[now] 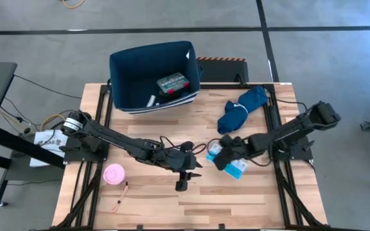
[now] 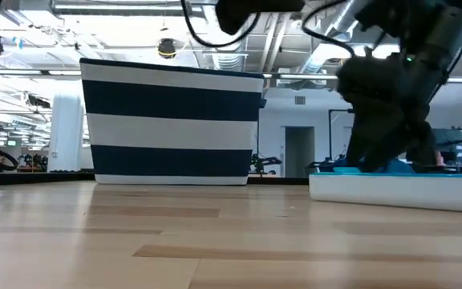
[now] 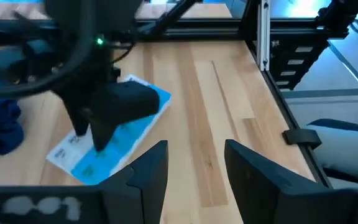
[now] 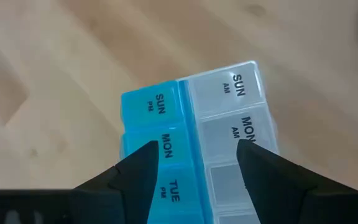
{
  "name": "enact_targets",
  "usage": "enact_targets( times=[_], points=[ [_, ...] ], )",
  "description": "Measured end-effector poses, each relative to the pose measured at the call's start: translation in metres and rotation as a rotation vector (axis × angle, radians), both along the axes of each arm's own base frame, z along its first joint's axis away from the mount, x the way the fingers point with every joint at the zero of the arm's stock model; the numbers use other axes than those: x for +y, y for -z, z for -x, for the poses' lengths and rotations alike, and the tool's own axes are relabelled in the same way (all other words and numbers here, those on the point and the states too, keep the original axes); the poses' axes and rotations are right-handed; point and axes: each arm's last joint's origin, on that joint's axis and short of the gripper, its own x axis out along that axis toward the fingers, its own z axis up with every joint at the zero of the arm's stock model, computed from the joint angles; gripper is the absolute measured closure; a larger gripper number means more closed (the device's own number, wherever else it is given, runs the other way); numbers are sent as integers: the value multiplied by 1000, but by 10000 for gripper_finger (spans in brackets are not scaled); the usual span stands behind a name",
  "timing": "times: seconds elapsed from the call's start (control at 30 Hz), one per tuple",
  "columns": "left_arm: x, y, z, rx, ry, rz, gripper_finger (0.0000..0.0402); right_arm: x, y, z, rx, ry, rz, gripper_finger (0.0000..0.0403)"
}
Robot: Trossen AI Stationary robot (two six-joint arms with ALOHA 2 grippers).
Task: Pick & place medical supplies in basket/bin
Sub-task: Put the blue pill organizer into the blue bin
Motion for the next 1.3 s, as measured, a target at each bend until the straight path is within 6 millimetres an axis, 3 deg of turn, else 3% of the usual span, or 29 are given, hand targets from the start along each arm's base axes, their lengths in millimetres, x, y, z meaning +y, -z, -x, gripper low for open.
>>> enact_targets(
  times=[0.1,0.23,0.33,0.57,0.77,0.87,1.0,1.3],
  points=[
    [-2,9,-5,14,-7,-7,255,5,-14,-11,14,-83,3,187],
    [-4,28,-14,33,-37,-2,255,10,-53,-26,-90,-156,21,187],
    [-10,49,-25,32,-31,-1,255,10,-68,-20,-31,-171,59,187],
    [-18,93,-61,-151,-1,-20,255,12,-94,21,155,-83,134,187],
    [-10,132,-87,-134,-67,-214,274,11,-112,49,128,12,187,187],
    [-5,131,-94,-171,-105,-229,309,15,-117,57,98,9,197,187],
    [-3,124,-97,-158,-119,-234,385,22,-119,62,71,-10,192,187],
    [0,143,-86,37,-272,-280,401,30,-113,60,93,-30,204,187]
  ],
)
